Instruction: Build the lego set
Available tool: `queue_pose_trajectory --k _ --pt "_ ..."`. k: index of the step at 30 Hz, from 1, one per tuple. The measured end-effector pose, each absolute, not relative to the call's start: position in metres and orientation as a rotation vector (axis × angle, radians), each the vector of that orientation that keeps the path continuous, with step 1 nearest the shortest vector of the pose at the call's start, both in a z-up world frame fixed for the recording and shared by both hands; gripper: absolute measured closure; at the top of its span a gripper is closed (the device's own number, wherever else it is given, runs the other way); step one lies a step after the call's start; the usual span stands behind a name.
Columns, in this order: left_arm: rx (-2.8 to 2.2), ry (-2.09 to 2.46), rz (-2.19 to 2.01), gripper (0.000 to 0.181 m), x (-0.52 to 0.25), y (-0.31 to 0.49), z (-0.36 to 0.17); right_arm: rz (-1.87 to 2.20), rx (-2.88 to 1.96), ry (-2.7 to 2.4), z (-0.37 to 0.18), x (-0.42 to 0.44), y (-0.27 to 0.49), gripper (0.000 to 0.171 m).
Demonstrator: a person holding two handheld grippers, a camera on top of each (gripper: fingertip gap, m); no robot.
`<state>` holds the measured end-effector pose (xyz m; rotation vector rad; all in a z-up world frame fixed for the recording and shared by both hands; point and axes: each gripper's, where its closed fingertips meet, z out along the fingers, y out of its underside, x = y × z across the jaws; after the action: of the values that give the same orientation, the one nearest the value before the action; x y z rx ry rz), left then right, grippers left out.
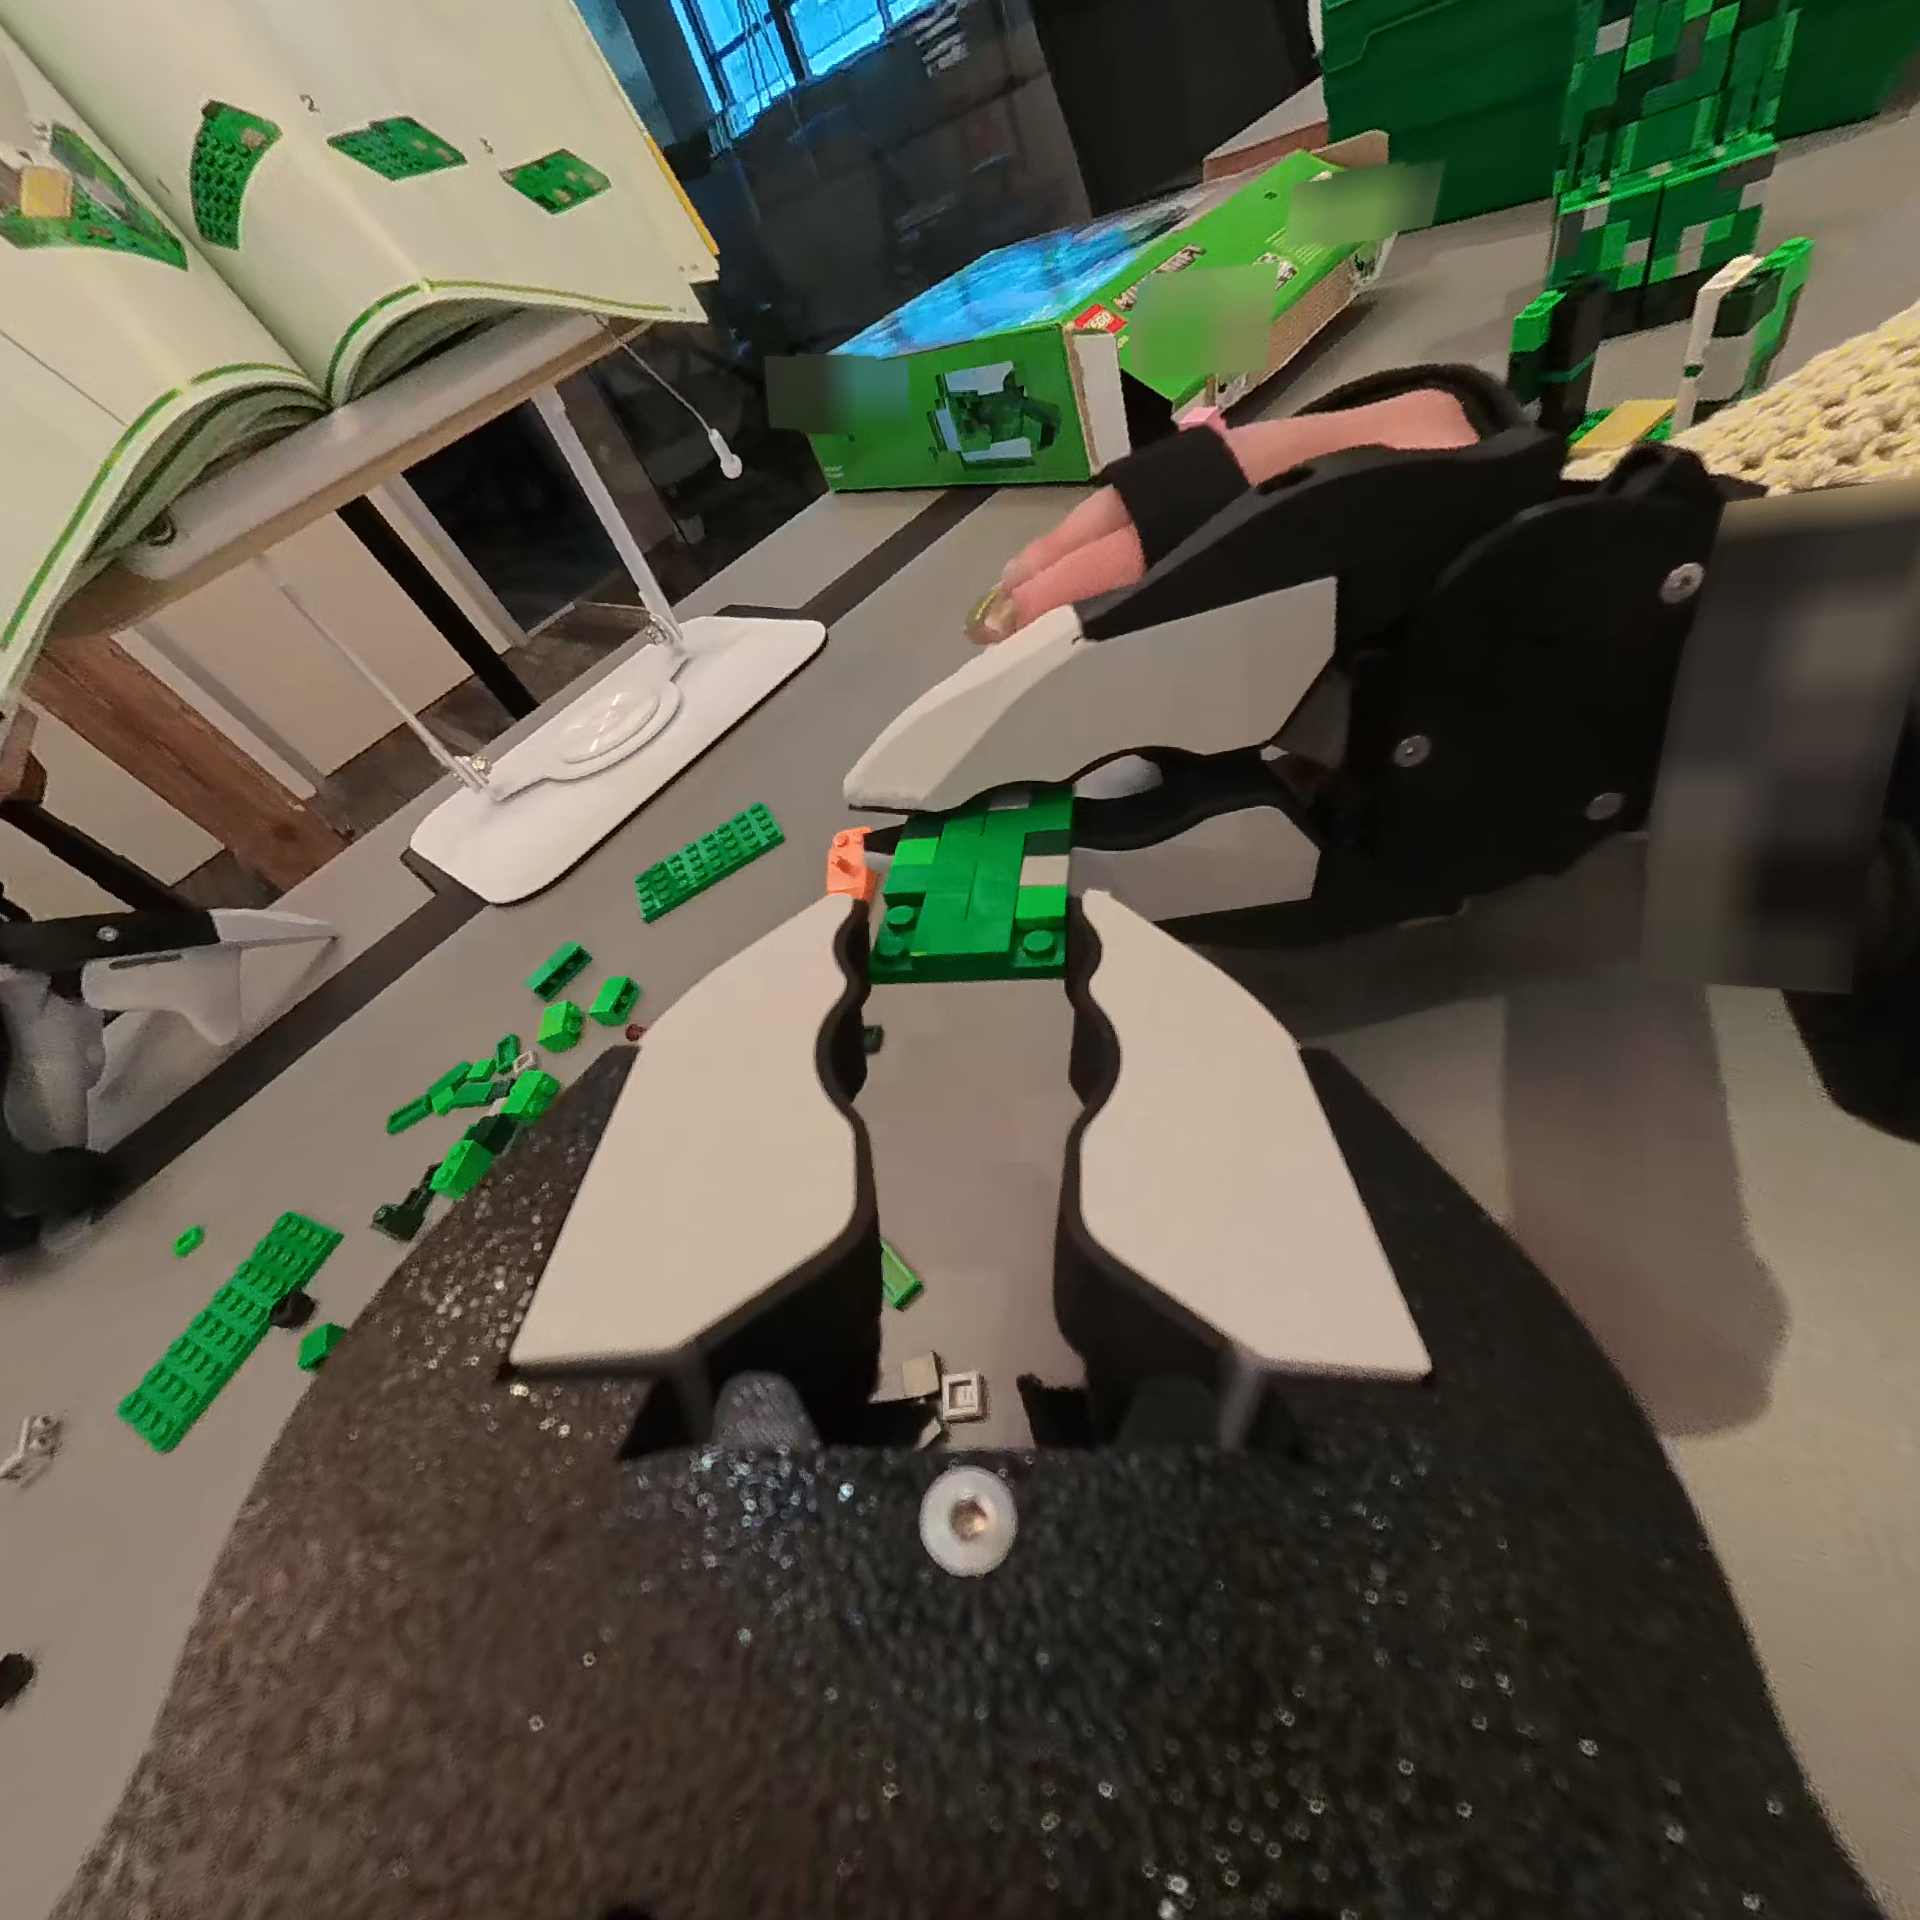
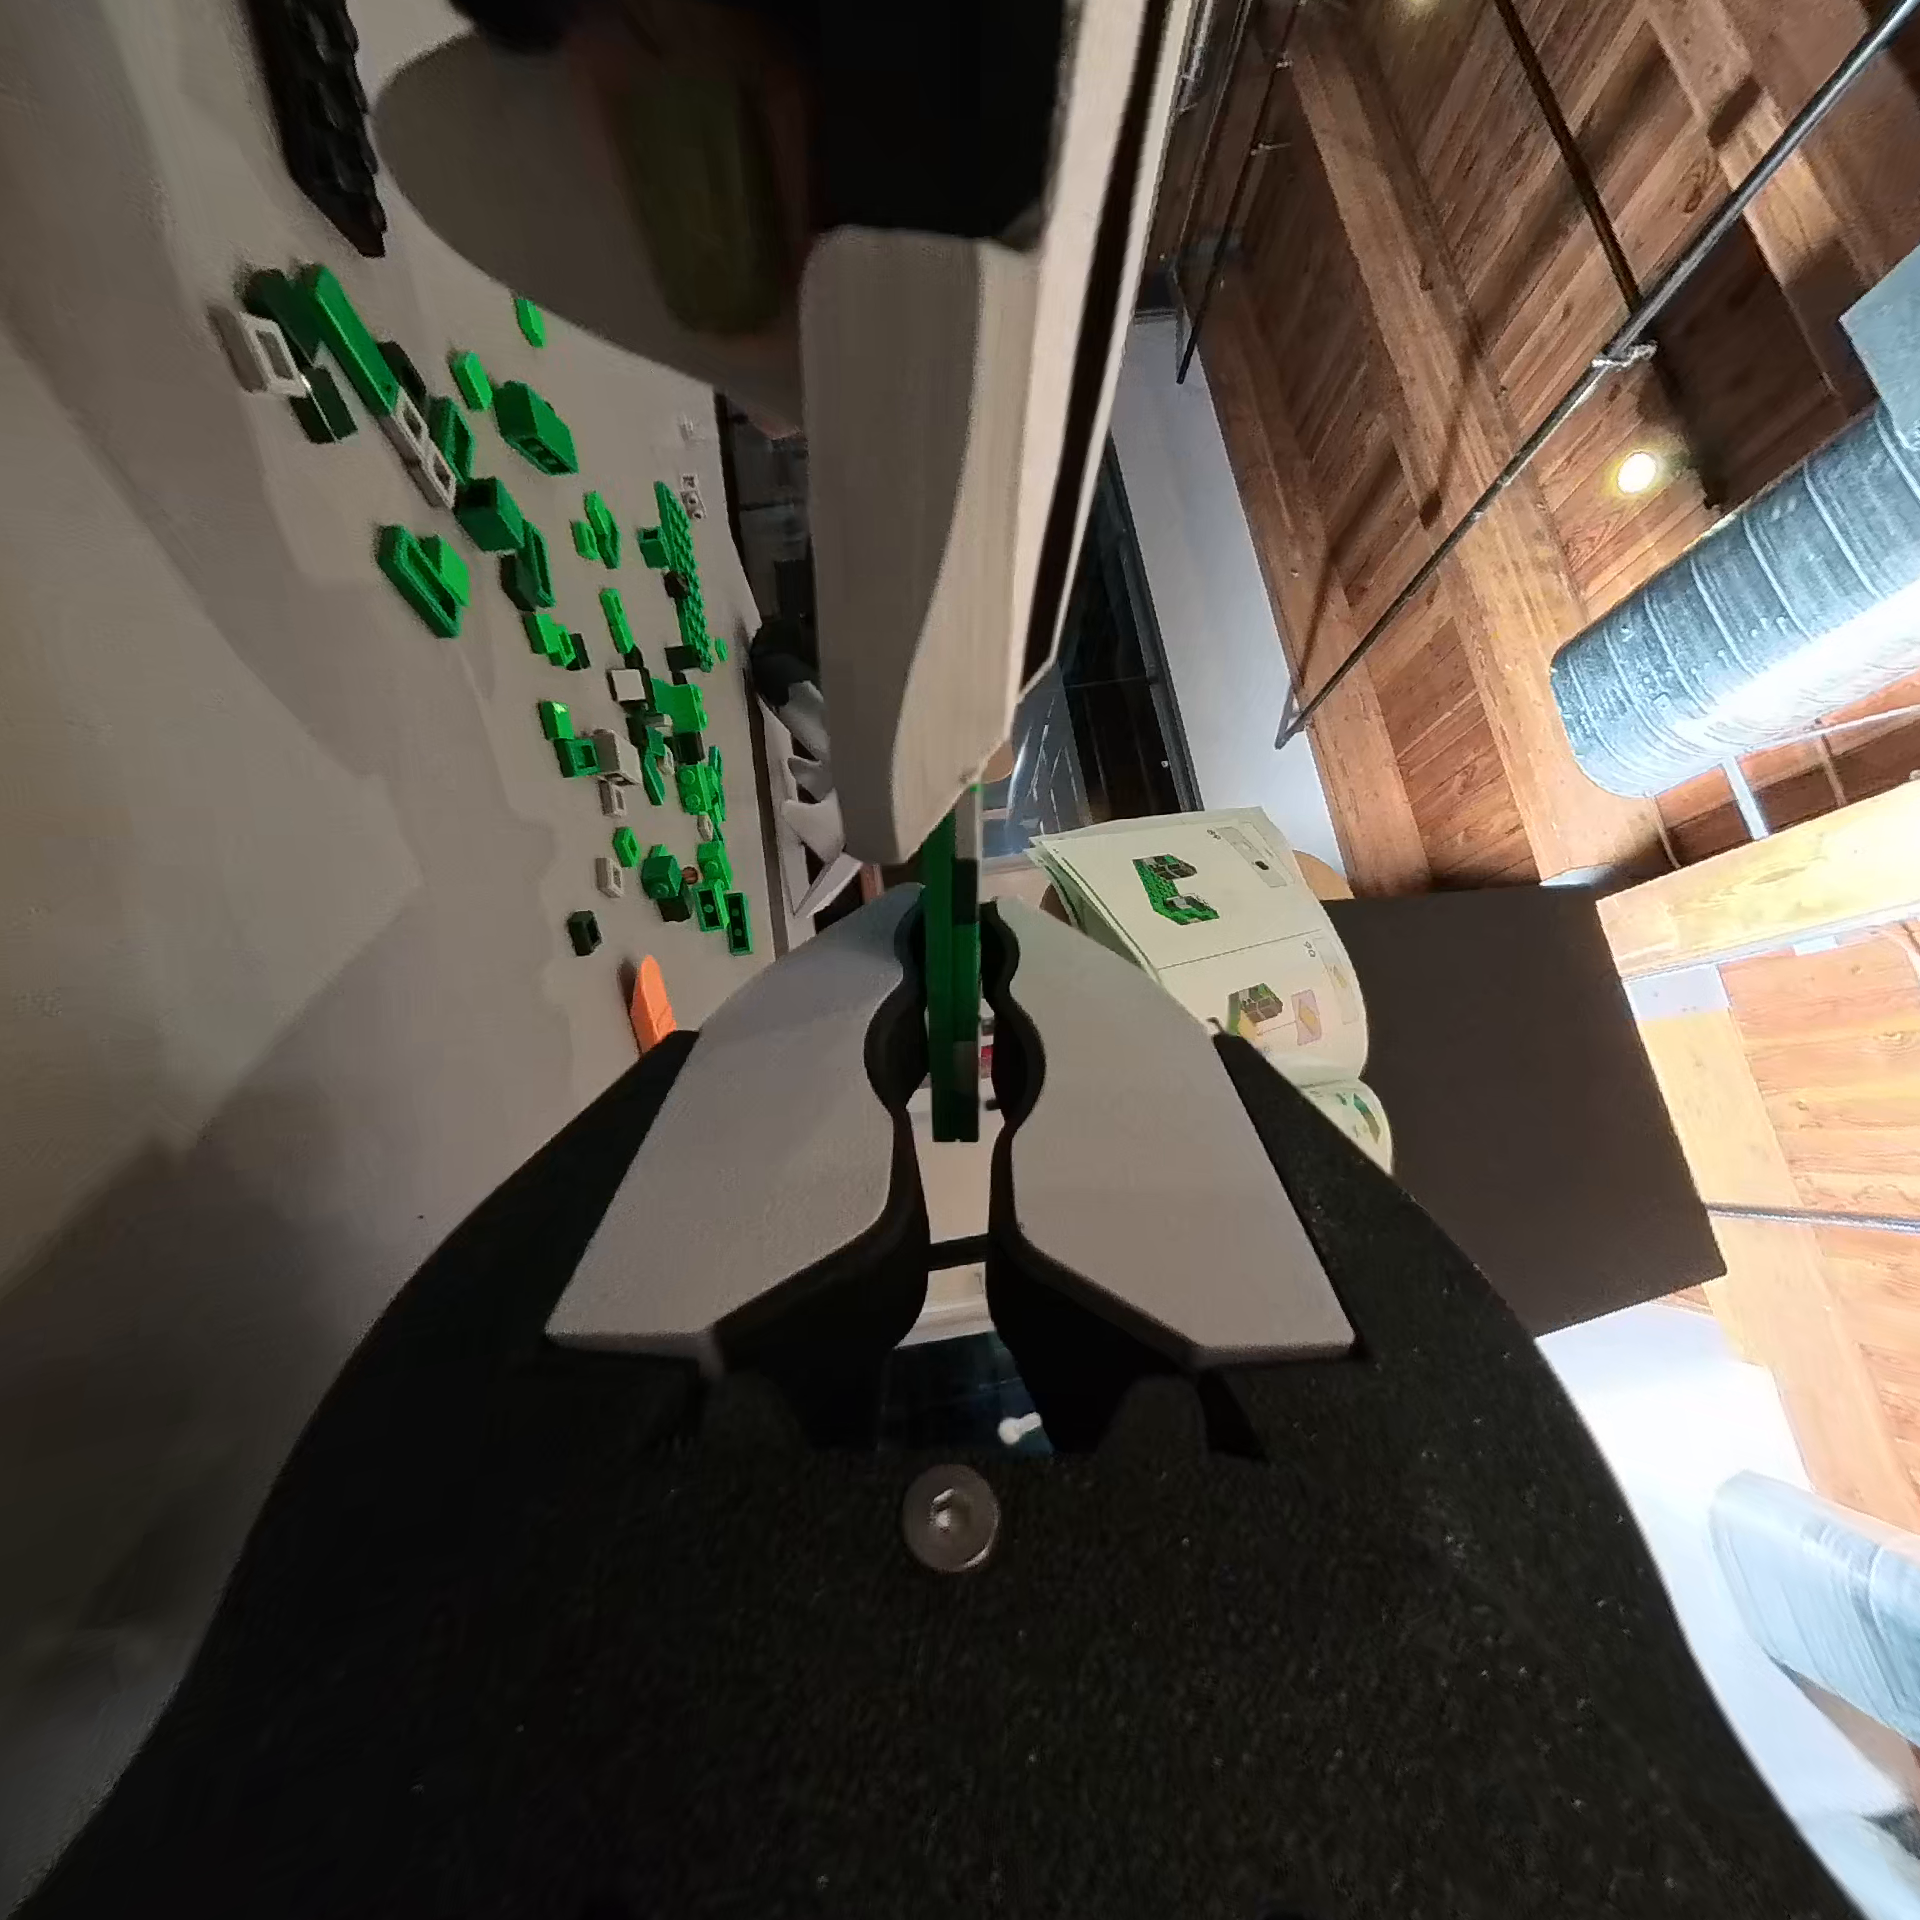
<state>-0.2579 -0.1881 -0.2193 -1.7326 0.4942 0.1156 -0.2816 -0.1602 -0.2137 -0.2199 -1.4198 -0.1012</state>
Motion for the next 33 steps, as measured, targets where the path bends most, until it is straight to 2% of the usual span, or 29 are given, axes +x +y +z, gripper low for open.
queue_pose_trajectory --k 7,16,25,28,33 --pt "-1.730 0.443 0.015 0.146 -0.258 -0.188 -0.221 -0.135 -0.201 -1.421 -0.215 -0.282 -0.160 0.165" --pt "-1.692 0.539 0.118 0.146 -0.259 -0.191 -0.219 -0.107 -0.197 -1.424 -0.215 -0.282 -0.163 0.164" --pt "-1.680 0.575 0.152 0.146 -0.267 -0.194 -0.220 -0.099 -0.209 -1.479 -0.224 -0.283 -0.159 0.156" --pt "-1.691 0.555 0.124 0.146 -0.271 -0.195 -0.220 -0.104 -0.176 -1.461 -0.222 -0.281 -0.161 0.161" --pt "-1.700 0.578 0.038 0.146 -0.271 -0.200 -0.222 -0.109 -0.103 -1.485 -0.227 -0.278 -0.164 0.161"
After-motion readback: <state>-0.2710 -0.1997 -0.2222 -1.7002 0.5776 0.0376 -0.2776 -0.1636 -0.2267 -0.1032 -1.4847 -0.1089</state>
